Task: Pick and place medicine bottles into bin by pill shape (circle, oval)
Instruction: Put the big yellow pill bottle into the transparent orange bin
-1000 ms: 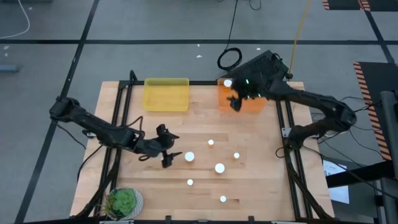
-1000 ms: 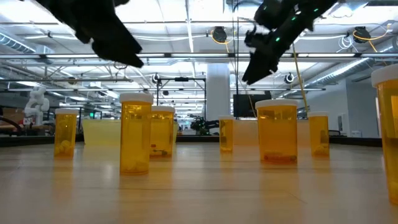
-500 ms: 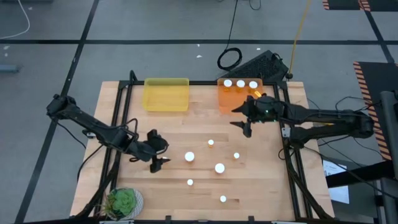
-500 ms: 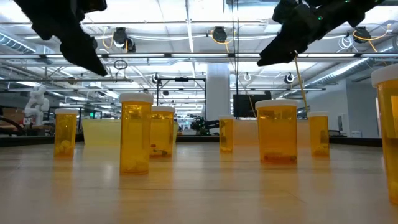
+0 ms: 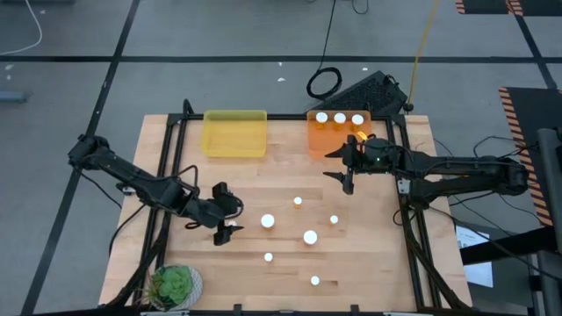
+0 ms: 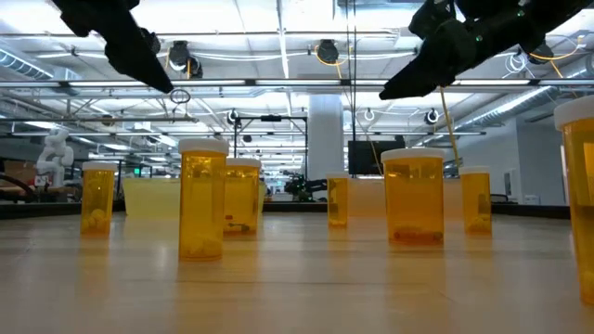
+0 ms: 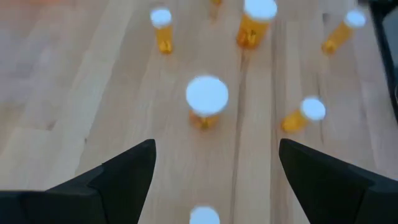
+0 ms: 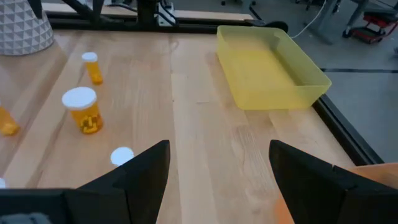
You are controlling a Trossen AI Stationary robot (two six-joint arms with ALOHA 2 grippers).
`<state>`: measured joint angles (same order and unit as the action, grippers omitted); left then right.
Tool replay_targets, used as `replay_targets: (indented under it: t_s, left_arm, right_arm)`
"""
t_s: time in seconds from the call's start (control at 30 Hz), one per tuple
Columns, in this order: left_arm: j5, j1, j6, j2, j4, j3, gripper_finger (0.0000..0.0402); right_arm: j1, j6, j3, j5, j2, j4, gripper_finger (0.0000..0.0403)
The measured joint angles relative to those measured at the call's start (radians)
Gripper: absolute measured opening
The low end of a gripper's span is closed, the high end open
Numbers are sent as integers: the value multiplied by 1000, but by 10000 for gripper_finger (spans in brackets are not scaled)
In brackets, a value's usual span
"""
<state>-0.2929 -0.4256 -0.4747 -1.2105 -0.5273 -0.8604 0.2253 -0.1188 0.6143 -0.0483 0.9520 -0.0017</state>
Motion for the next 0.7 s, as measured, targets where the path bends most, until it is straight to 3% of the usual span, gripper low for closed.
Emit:
replay_targets:
  t_s: [0.2, 0.5, 0.7]
  left_arm:
    - [5, -8, -15, -91, -180, -137, 346]
    - [46, 63, 142, -257, -175, -280, 346]
    - [59, 115, 230, -338, -168, -301, 346]
  right_arm:
    - [0, -32, 0, 0, 0, -2, 270]
    - [2, -35, 0, 0, 0, -8, 270]
    - [2, -35, 0, 0, 0, -17, 270]
